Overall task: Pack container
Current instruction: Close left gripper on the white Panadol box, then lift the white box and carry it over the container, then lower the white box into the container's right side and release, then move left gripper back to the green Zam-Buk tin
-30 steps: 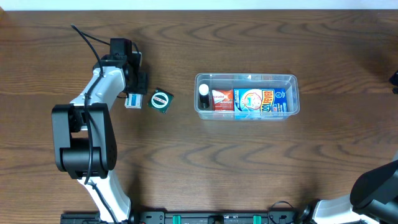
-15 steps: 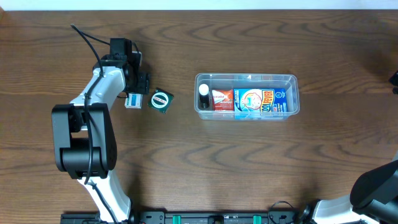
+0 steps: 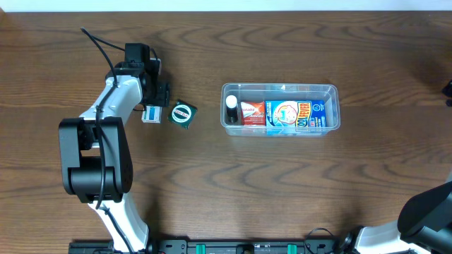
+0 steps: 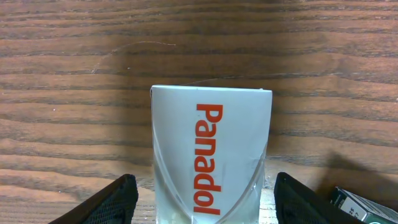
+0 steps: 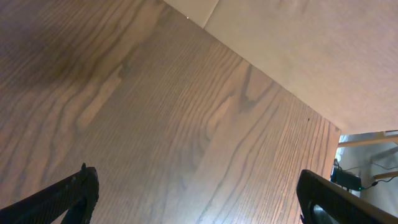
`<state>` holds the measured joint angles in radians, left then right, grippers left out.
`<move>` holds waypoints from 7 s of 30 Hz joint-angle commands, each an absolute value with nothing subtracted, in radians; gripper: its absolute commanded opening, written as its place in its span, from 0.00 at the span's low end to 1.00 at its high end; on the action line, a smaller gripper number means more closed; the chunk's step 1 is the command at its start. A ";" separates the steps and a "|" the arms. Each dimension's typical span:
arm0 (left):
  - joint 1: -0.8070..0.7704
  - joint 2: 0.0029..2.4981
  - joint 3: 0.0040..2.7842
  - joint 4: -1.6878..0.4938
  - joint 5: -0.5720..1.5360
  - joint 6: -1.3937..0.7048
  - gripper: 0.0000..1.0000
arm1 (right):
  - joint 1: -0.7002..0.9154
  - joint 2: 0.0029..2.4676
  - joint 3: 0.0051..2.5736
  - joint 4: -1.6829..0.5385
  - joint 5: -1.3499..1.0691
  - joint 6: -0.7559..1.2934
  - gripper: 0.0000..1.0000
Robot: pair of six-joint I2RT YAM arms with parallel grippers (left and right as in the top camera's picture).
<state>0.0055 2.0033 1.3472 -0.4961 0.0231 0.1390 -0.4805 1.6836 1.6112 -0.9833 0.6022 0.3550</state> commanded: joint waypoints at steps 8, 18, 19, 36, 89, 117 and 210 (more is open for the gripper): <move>0.013 2.020 1.338 -0.492 0.027 0.145 0.71 | -0.485 1.670 1.623 -0.984 0.619 0.351 0.99; 0.013 2.020 1.330 -0.468 0.027 0.119 0.76 | -0.485 1.670 1.623 -0.984 0.619 0.351 0.99; 0.013 2.020 1.330 -0.465 0.027 0.119 0.76 | -0.485 1.670 1.623 -0.984 0.619 0.351 0.99; 0.013 2.056 1.330 -0.461 0.027 0.119 0.70 | -0.485 1.670 1.623 -0.984 0.619 0.351 0.99; -0.441 1.477 1.401 -0.237 0.192 0.231 0.35 | -0.485 1.670 1.623 -0.984 0.619 0.351 0.99; -0.815 1.857 1.401 -0.140 0.193 0.627 0.35 | -0.485 1.670 1.623 -0.984 0.619 0.351 0.99; -0.202 1.559 1.342 -0.718 -0.062 0.076 0.93 | -0.485 1.670 1.623 -0.984 0.619 0.351 0.99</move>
